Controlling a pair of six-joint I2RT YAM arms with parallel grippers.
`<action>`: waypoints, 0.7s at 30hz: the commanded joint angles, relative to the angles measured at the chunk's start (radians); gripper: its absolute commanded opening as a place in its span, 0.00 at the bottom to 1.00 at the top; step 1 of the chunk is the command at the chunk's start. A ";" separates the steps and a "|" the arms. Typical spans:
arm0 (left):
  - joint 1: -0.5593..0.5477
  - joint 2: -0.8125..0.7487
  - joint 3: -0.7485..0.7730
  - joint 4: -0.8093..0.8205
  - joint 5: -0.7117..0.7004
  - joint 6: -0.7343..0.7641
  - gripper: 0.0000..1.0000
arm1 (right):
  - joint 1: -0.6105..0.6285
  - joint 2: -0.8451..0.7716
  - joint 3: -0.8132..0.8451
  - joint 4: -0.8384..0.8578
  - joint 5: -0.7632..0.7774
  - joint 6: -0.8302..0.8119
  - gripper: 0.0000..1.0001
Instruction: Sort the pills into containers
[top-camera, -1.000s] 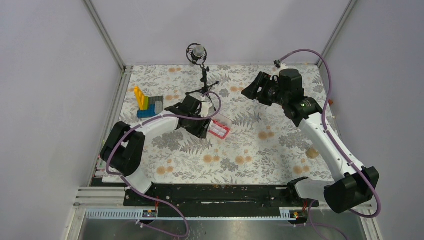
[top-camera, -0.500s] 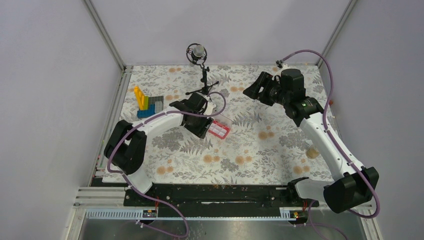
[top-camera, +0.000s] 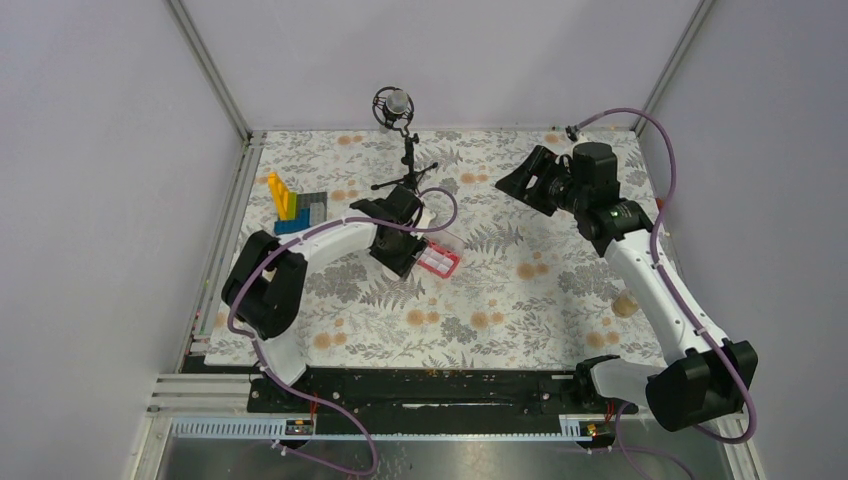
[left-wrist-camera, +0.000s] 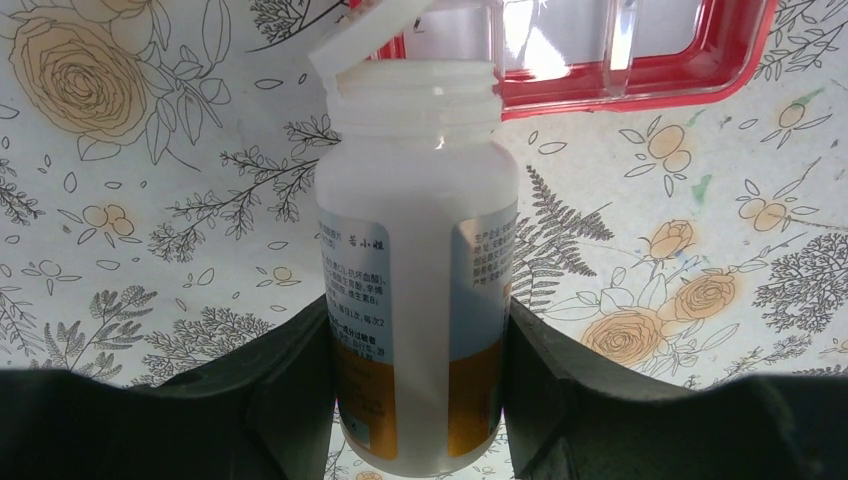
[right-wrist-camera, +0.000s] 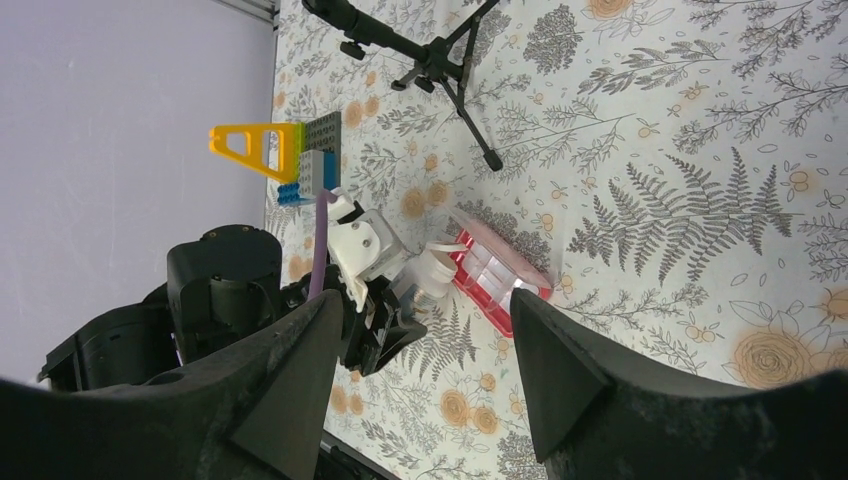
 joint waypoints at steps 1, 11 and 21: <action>-0.013 0.015 0.071 -0.013 -0.037 -0.005 0.00 | -0.015 -0.037 -0.013 0.040 -0.017 0.012 0.69; -0.050 0.059 0.122 -0.068 -0.104 0.011 0.00 | -0.031 -0.035 -0.029 0.042 -0.021 0.018 0.69; -0.066 0.092 0.171 -0.159 -0.161 0.025 0.00 | -0.042 -0.037 -0.042 0.041 -0.024 0.028 0.69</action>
